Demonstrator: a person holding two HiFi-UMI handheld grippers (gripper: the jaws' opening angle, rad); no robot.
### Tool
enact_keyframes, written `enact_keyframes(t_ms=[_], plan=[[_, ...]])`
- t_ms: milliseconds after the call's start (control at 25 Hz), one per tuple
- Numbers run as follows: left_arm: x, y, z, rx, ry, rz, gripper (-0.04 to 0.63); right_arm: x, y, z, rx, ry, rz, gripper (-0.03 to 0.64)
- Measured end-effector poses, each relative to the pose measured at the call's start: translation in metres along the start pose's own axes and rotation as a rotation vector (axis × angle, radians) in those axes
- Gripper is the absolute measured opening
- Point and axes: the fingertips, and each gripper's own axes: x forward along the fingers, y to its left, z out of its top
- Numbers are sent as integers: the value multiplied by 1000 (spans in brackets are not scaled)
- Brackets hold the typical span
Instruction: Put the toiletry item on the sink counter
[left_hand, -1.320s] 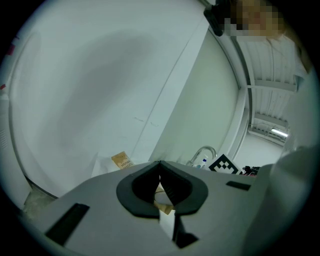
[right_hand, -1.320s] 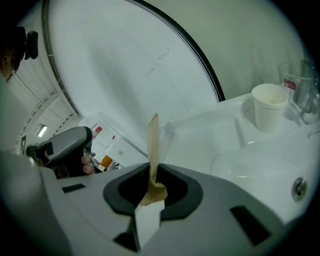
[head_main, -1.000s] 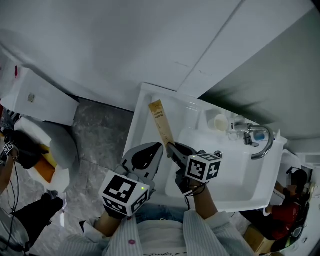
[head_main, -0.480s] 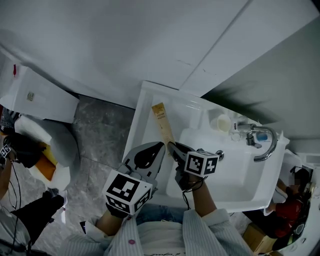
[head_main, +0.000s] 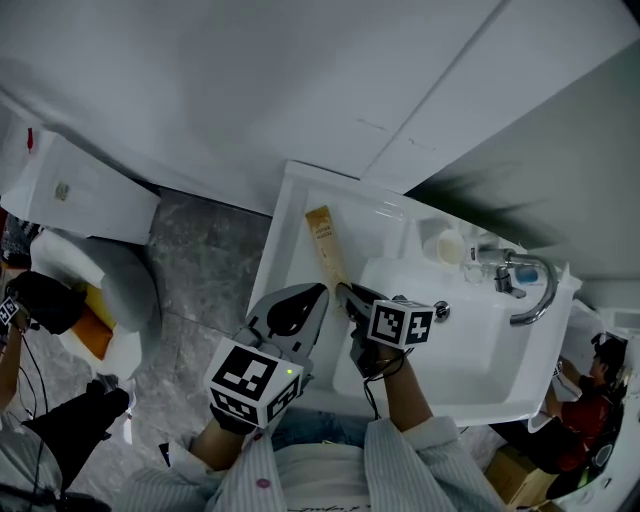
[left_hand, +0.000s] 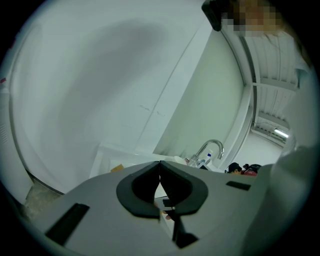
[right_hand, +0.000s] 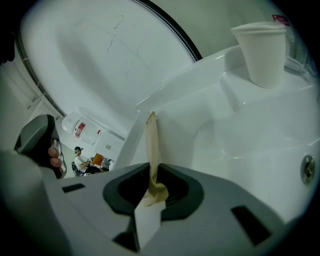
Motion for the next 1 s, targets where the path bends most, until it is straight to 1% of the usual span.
enact_keyframes(t_ms=[120, 320, 560, 720, 880, 1000], plan=[[1, 2, -2, -1, 6, 2, 17, 3, -5, -4, -13, 21, -19, 64], [-1, 5, -6, -4, 16, 8, 17, 4, 0, -7, -41, 32, 0, 68], [-3, 7, -7, -6, 10, 12, 17, 5, 4, -8, -99, 30, -14, 98], [-2, 5, -7, 0, 10, 4, 17, 6, 7, -9, -151, 42, -31, 137], [-5, 4, -7, 2, 5, 6, 17, 4, 6, -10, -235, 54, -85, 180], [-7, 4, -6, -2, 3, 7, 17, 0, 3, -9, -257, 41, -117, 207]])
